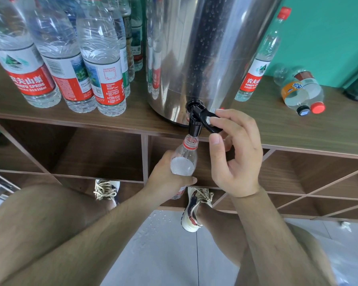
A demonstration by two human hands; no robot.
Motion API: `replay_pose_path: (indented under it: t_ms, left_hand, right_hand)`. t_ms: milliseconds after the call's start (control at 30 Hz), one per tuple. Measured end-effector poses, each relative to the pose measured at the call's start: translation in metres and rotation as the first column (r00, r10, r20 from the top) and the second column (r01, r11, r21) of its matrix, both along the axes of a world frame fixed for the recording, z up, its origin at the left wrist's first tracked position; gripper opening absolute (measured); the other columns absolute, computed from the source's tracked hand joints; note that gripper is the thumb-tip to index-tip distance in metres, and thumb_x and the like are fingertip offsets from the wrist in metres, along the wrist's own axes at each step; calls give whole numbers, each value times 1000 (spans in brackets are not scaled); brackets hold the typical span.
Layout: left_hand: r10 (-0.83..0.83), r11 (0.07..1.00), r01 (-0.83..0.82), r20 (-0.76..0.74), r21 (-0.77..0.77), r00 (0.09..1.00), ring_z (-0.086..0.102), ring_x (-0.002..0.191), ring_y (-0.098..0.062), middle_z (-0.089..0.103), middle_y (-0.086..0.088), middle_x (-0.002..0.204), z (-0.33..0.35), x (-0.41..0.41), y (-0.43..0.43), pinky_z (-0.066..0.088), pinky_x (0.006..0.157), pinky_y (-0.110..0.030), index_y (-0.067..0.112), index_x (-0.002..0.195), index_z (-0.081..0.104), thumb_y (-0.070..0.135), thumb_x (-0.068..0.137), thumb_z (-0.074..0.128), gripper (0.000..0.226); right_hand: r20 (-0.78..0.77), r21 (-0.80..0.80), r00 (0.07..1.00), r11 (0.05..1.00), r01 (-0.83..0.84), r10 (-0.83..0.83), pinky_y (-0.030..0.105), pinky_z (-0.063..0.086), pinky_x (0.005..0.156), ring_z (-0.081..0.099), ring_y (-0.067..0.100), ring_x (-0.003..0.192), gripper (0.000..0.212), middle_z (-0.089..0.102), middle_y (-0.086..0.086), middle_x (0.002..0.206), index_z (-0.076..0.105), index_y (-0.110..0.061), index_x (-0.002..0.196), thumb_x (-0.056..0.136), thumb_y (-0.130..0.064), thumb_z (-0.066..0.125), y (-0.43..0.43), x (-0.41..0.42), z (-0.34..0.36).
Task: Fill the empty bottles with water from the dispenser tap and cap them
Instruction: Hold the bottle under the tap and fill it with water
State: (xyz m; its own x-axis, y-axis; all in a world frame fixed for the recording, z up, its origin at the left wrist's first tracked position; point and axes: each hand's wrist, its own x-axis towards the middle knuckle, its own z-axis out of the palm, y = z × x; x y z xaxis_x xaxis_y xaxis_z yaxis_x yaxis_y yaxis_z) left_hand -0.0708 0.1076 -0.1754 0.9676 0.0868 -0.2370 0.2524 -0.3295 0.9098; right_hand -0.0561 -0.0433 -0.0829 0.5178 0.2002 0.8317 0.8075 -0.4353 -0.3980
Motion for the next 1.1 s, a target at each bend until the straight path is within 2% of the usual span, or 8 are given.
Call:
replay_pose_path:
  t_ms: [267,1100]
  left_hand:
    - [5,1000,-5,-3,27,1000,52,88,2,50,25,102,-1,0,0,31,63,-9,41,122,38,30,72,93,75]
    - [-10,999,10,0,52,1000,53,89,-1,49,24,103,-4,1,0,32,66,-9,41,123,37,32,73,92,75]
  right_hand:
    - [-12,2,1000,1000,2,-2,17,44,79,62,23,99,27,61,18,124,71,8,112,98,-10,57,0,0,0]
    - [-9,-4,1000,1000,9,-9,16,44,81,60,19,102,27,62,19,123,71,8,112,99,-11,57,-1,0,0]
